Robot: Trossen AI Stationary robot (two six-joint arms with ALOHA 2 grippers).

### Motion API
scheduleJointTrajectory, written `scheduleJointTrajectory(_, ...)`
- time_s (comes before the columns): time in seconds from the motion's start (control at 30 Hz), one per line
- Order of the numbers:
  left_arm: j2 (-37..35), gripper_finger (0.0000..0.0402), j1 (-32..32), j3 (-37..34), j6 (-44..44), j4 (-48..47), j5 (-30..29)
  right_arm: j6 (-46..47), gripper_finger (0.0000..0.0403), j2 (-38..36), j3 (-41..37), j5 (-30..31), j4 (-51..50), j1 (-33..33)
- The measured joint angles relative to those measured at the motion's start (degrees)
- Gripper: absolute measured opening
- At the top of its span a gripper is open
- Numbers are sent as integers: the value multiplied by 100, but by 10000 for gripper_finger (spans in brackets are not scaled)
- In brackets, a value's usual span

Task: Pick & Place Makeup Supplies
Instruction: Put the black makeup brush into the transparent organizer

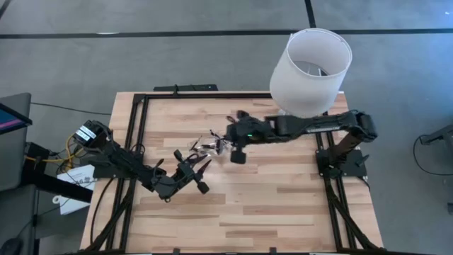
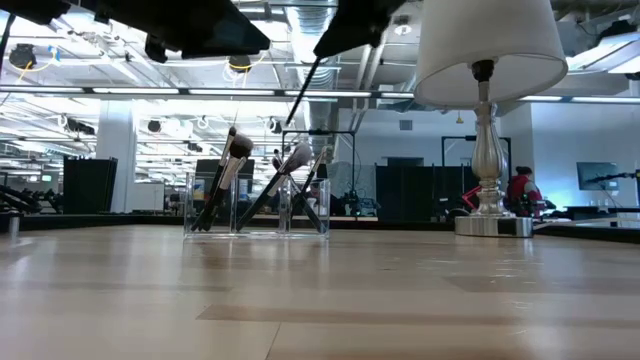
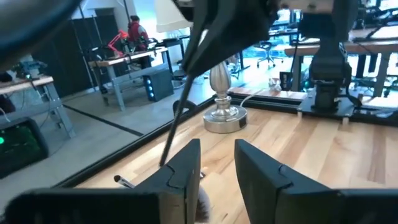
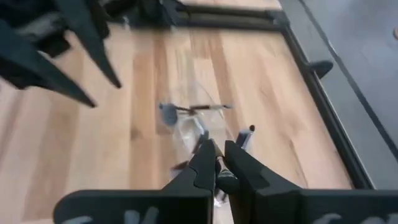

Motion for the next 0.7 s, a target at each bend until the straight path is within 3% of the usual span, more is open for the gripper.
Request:
scheduleJointTrajectory(0.27,0,97,-40,-2,-389,1,-57,-528,11,1413,1207,-69,-871,-142)
scheduleJointTrajectory(0.47,-70,97,-244,-11,-247,9,-935,-688,11,2170,1605,-200,-953,-237)
scheduleJointTrajectory(0.7,-126,97,-438,-11,-148,0,-1136,-1068,34,2615,1791,-199,-968,-305)
